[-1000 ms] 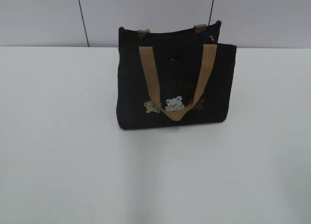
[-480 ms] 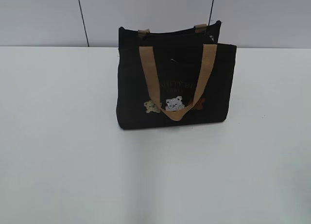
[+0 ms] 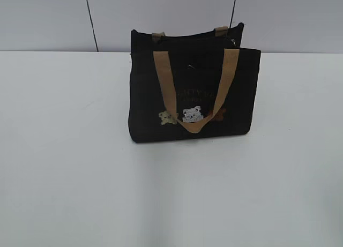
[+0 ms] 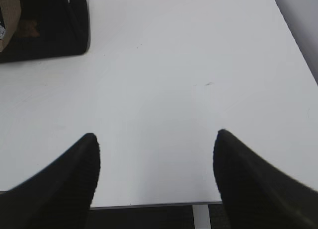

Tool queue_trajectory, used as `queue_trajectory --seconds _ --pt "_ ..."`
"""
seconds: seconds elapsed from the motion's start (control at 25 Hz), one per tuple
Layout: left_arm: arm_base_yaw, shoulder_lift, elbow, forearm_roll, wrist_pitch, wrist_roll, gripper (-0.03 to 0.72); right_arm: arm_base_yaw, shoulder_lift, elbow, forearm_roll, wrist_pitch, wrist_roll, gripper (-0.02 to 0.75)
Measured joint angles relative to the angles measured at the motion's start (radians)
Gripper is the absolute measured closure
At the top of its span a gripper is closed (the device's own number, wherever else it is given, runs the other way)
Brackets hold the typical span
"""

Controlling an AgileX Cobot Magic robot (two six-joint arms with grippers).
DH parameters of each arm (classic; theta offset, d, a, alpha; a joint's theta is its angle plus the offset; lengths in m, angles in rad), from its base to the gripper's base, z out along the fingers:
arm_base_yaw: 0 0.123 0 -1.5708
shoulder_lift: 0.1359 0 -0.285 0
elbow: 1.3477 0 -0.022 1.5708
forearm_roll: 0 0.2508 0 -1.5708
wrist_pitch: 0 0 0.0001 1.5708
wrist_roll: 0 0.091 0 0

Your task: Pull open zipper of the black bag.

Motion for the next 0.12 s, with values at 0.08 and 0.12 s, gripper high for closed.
queue_trajectory --seconds 0.08,0.12 --pt "0.000 0.000 0.000 0.000 0.000 0.000 0.335 0.000 0.000 0.000 0.000 0.000 0.000 0.198" --pt "0.000 0.000 0.000 0.000 0.000 0.000 0.335 0.000 0.000 0.000 0.000 0.000 0.000 0.198"
